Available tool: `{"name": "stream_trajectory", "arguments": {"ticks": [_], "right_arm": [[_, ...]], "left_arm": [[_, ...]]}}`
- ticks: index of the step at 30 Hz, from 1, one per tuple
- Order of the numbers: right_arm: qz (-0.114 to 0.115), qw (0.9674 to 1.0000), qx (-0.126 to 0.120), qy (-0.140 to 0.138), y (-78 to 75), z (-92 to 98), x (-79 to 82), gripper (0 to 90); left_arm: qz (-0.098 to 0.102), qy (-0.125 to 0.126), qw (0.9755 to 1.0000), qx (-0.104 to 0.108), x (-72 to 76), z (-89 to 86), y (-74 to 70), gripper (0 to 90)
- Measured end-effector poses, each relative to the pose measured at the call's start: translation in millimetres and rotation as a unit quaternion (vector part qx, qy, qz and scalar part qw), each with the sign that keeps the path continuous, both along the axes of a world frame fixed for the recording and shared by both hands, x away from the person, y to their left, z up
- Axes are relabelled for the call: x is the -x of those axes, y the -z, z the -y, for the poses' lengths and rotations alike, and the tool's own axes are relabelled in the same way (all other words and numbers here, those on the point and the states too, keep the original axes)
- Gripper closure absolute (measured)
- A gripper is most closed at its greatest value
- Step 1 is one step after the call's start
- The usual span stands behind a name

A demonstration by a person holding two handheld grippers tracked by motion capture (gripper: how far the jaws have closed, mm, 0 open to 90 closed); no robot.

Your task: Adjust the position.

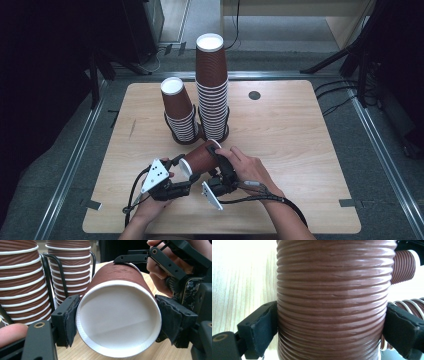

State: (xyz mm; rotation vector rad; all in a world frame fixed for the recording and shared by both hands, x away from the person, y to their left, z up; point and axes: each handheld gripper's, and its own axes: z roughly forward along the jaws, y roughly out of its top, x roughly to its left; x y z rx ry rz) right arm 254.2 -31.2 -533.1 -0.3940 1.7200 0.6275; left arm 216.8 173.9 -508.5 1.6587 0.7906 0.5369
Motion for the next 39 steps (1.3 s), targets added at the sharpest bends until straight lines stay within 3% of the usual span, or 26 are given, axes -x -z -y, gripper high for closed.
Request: {"name": "stream_trajectory", "arguments": {"ticks": [12,26,32,39], "right_arm": [[-0.012,0.9996,-0.012,0.023,-6.8,10.4,0.3,0.0],[-0.015,0.9985,-0.04,0.034,-13.9,28.0,6.6,0.0],[-0.014,0.9972,-0.06,0.043,-19.6,36.5,8.5,0.0],[-0.03,0.9945,-0.082,0.057,-19.4,45.5,11.7,0.0]], "left_arm": [[0.003,-0.005,1.0,0.005,-0.5,-4.5,-0.1,24.7],[0.005,-0.003,1.0,0.007,-1.2,-7.0,0.3,24.8],[0.006,-0.001,0.9999,0.009,-1.4,-8.6,0.7,24.8],[0.009,-0.006,0.9999,0.01,-1.4,-9.9,-0.1,24.8]]}}
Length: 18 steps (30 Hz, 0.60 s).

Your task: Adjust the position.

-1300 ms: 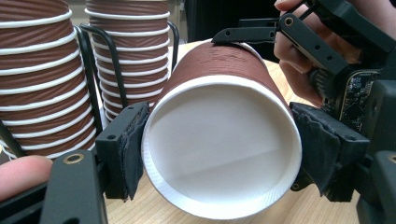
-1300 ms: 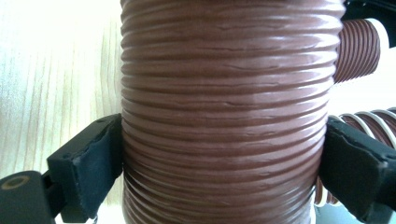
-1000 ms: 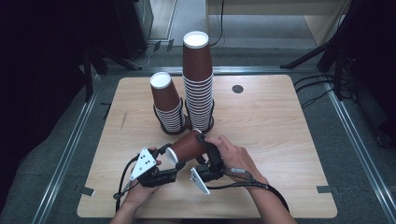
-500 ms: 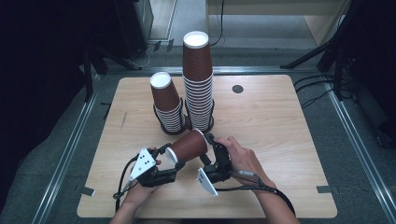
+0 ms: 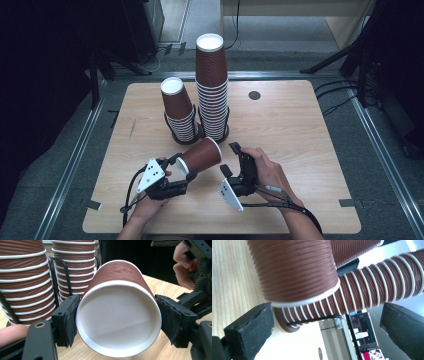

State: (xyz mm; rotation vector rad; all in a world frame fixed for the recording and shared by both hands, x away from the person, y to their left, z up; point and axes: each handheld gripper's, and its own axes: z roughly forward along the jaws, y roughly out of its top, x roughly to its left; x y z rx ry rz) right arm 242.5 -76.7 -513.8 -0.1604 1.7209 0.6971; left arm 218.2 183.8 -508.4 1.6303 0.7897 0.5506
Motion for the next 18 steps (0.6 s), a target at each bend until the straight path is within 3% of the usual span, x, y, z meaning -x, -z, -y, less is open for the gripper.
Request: {"name": "stream_trajectory", "arguments": {"ticks": [2,5,9,11,12,13,16,18], "right_arm": [[-0.005,1.0,-0.005,0.001,0.3,0.9,0.2,0.0],[-0.026,0.9989,-0.037,0.013,0.9,4.0,2.1,0.0],[-0.054,0.9956,-0.071,0.03,1.6,5.0,3.9,0.0],[-0.07,0.9924,-0.094,0.037,2.1,5.0,5.2,0.0],[-0.07,0.9924,-0.094,0.037,2.1,5.0,5.2,0.0],[-0.09,0.988,-0.118,0.043,2.6,4.8,6.5,0.0],[-0.111,0.9821,-0.144,0.048,2.8,4.2,7.9,0.0],[-0.133,0.9753,-0.168,0.056,2.8,3.3,8.8,0.0]], "left_arm": [[0.001,-0.001,1.0,0.001,0.1,-0.2,-0.2,24.8],[0.004,-0.005,1.0,0.002,0.1,-1.9,-1.3,24.8],[0.007,-0.009,0.9999,0.004,0.0,-3.2,-1.6,24.8],[0.007,-0.01,0.9999,0.005,0.0,-3.8,-1.9,24.8],[0.007,-0.01,0.9999,0.005,0.0,-3.8,-1.9,24.8],[0.008,-0.01,0.9999,0.005,0.1,-4.2,-2.1,24.8],[0.009,-0.012,0.9999,0.005,0.0,-4.6,-2.2,24.8],[0.011,-0.012,0.9999,0.005,0.1,-4.6,-2.5,24.8]]}}
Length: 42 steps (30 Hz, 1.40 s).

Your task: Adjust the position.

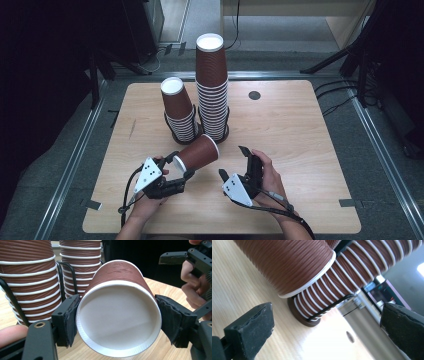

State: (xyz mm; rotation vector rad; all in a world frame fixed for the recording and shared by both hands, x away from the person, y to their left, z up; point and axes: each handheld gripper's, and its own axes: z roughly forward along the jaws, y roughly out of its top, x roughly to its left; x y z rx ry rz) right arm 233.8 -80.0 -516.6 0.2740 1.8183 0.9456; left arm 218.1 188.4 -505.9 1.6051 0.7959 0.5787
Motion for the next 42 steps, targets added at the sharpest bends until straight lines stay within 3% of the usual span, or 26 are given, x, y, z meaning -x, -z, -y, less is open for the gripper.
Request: {"name": "stream_trajectory", "arguments": {"ticks": [3,9,13,16,20,24,27,28,31,35,37,38,39,41,42], "right_arm": [[-0.03,0.9989,-0.035,0.004,-0.4,-1.0,0.7,0.0],[-0.087,0.9912,-0.099,0.014,-2.6,-2.6,0.6,0.1],[-0.104,0.9868,-0.123,0.014,-2.4,-4.4,0.9,0.2],[-0.119,0.9814,-0.15,0.01,-2.9,-5.2,1.0,1.2],[-0.13,0.9782,-0.162,0.012,-2.9,-6.5,0.8,2.9],[-0.155,0.9689,-0.192,0.015,-3.1,-7.3,0.0,2.9],[-0.17,0.9596,-0.224,0.01,-3.4,-6.3,0.3,2.9],[-0.175,0.9557,-0.237,0.006,-3.5,-5.7,0.5,2.9],[-0.195,0.9391,-0.282,-0.011,-3.1,-4.4,1.3,2.9],[-0.228,0.9236,-0.308,-0.013,-1.9,-5.7,1.9,4.5],[-0.237,0.9181,-0.317,-0.015,-0.6,-6.3,2.1,4.9],[-0.237,0.9181,-0.317,-0.015,-0.6,-6.3,2.1,4.9],[-0.246,0.914,-0.323,-0.013,0.5,-6.9,1.7,4.9],[-0.248,0.9122,-0.326,-0.009,1.0,-6.8,1.5,4.9],[-0.257,0.9061,-0.336,-0.005,1.2,-6.3,0.7,4.5]], "left_arm": [[0.002,-0.001,1.0,0.002,0.2,0.2,-0.3,24.8],[0.008,-0.004,1.0,-0.002,0.9,0.2,-0.5,24.8],[0.011,-0.006,0.9999,-0.001,1.0,-0.7,-0.7,24.8],[0.017,-0.011,0.9998,-0.004,1.7,-1.1,-0.4,24.8],[0.02,-0.012,0.9997,-0.001,2.2,-1.2,-0.1,24.8],[0.023,-0.015,0.9996,0.002,2.5,-1.5,-0.4,24.8],[0.026,-0.017,0.9995,0.002,2.6,-1.8,0.1,24.8],[0.026,-0.017,0.9995,0.002,2.5,-1.8,0.3,24.8],[0.026,-0.019,0.9995,0.003,2.3,-1.8,0.8,24.8],[0.027,-0.021,0.9994,0.003,2.2,-2.1,1.4,24.8],[0.028,-0.021,0.9994,0.002,2.3,-2.2,1.4,24.7],[0.028,-0.021,0.9994,0.002,2.3,-2.2,1.4,24.8],[0.028,-0.021,0.9994,0.002,2.3,-2.3,1.3,24.7],[0.028,-0.021,0.9994,0.002,2.3,-2.3,1.4,24.8],[0.029,-0.022,0.9994,0.002,2.3,-2.3,1.5,24.7]]}}
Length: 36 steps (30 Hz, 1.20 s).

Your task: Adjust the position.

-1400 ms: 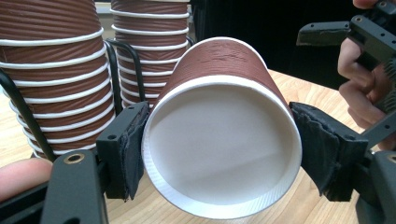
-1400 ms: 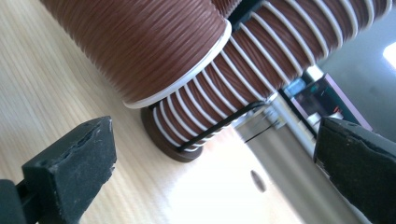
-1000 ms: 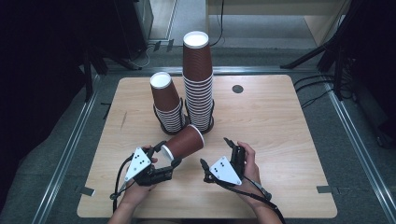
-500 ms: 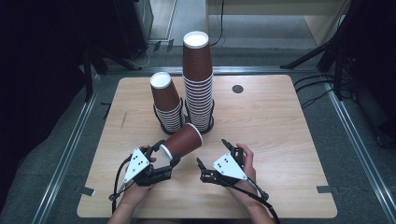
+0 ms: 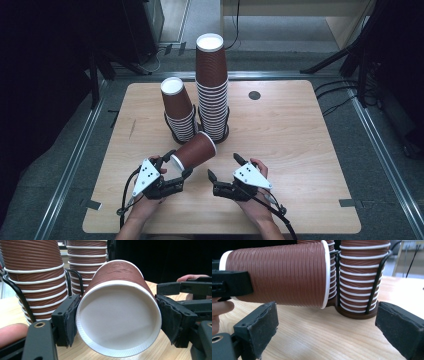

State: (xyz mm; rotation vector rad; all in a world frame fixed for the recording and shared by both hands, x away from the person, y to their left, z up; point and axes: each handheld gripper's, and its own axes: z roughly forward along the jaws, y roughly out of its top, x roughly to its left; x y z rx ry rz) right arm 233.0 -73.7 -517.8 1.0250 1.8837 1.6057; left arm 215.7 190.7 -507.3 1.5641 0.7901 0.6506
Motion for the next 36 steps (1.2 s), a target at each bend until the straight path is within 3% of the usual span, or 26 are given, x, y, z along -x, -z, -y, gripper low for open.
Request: {"name": "stream_trajectory", "arguments": {"ticks": [15,27,30,35,36], "right_arm": [[-0.059,0.9964,-0.061,0.006,1.6,0.1,0.2,0.0],[-0.127,0.9817,-0.141,0.023,0.2,1.9,-3.5,0.0],[-0.133,0.98,-0.144,0.033,-0.4,0.8,-2.7,0.0],[-0.156,0.9713,-0.174,0.043,-0.9,-0.7,-2.9,0.0],[-0.156,0.9713,-0.174,0.043,-0.9,-0.7,-2.9,0.0]], "left_arm": [[0.005,-0.004,1.0,-0.001,0.8,1.8,0.3,24.8],[0.011,-0.009,0.9999,0.001,1.0,1.4,0.9,24.7],[0.011,-0.006,0.9999,0.003,0.9,1.2,0.9,24.7],[0.013,-0.007,0.9999,0.005,1.4,2.3,0.7,24.7],[0.013,-0.007,0.9999,0.005,1.4,2.3,0.7,24.7]]}}
